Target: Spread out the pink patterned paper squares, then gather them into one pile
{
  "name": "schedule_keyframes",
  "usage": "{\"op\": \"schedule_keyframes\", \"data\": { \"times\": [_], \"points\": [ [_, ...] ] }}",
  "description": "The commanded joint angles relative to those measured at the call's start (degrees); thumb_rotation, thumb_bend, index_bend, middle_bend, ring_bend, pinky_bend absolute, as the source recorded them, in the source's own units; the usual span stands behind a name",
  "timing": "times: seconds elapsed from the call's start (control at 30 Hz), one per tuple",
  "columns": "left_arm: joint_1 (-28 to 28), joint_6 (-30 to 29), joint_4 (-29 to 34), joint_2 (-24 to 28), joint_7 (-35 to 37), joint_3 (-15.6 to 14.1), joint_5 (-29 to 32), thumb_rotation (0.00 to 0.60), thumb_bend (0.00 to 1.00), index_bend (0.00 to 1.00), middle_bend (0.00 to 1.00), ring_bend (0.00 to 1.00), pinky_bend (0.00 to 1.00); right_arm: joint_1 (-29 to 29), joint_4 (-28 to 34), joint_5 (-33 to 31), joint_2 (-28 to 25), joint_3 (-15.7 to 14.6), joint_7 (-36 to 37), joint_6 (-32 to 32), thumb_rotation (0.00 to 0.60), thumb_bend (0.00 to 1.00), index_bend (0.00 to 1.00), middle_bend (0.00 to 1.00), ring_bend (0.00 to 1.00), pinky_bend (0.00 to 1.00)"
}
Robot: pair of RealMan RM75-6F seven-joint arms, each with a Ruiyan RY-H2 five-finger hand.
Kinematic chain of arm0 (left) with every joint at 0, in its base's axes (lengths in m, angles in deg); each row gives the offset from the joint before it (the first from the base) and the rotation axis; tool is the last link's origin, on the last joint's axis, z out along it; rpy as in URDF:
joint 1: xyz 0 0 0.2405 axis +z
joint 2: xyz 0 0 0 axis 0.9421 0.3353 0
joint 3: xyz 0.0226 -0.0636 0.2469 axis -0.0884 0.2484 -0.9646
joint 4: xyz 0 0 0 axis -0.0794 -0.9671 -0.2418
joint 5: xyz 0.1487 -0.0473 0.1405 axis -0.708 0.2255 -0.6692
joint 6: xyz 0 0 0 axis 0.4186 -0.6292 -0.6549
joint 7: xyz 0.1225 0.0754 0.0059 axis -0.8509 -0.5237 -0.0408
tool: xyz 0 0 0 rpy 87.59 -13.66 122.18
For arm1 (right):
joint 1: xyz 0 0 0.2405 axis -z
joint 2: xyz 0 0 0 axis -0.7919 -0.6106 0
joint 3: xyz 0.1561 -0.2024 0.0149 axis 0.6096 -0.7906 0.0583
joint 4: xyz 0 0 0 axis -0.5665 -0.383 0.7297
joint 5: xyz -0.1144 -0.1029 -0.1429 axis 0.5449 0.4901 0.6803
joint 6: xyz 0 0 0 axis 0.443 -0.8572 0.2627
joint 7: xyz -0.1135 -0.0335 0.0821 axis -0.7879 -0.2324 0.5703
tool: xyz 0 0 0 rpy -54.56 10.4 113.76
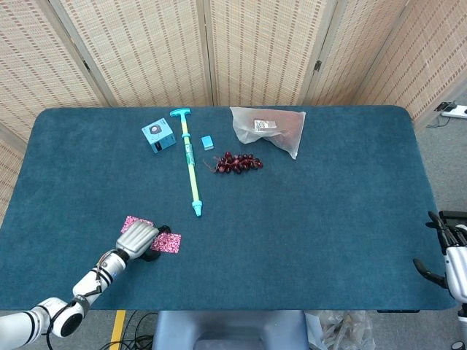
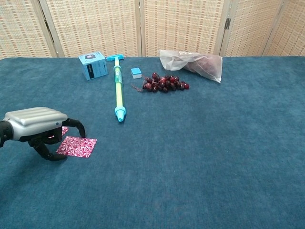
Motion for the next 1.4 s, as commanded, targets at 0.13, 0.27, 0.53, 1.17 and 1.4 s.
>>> {"op": "schedule_keyframes", "data": {
  "times": [0.13,0.27,0.53,1.17,1.4],
  "points": [
    [0.1,0.0,-0.3,-0.3,-0.3,0.1,0.3,0.540,0.34,0.27,1.00,1.00,1.00,0.1,0.0,0.0,0.0,-0.1,0.0,-0.1,0.600,0.24,0.00,0.28,0.23,0.20],
    [0.3,-0.3,-0.5,-0.6,-0.2,0.2,0.3,0.541,0.34,0.27,1.00,1.00,1.00,0.1,-0.1,0.0,0.1,-0.1,0.1,-0.1,0.600,0.24,0.00,0.28,0.23,0.20],
    [0.7,-0.9,-1.1,-1.1,0.2,0.5,0.2,0.585,0.34,0.31,1.00,1.00,1.00,0.2,-0.2,0.0,0.1,-0.1,0.2,-0.1,0.600,0.24,0.00,0.28,0.23,0.20],
    [1.0,-1.6,-1.7,-1.2,2.1,0.7,-1.1,0.600,0.34,0.42,1.00,1.00,1.00,0.3,-0.2,0.0,0.1,0.0,0.3,-0.3,0.600,0.24,0.00,0.28,0.23,0.20],
    [0.9,-1.9,-1.2,-0.5,3.0,0.8,-1.9,0.600,0.34,0.42,1.00,1.00,1.00,0.4,-0.1,0.1,0.1,0.0,0.1,-0.4,0.600,0.24,0.00,0.28,0.23,0.20]
  ]
}}
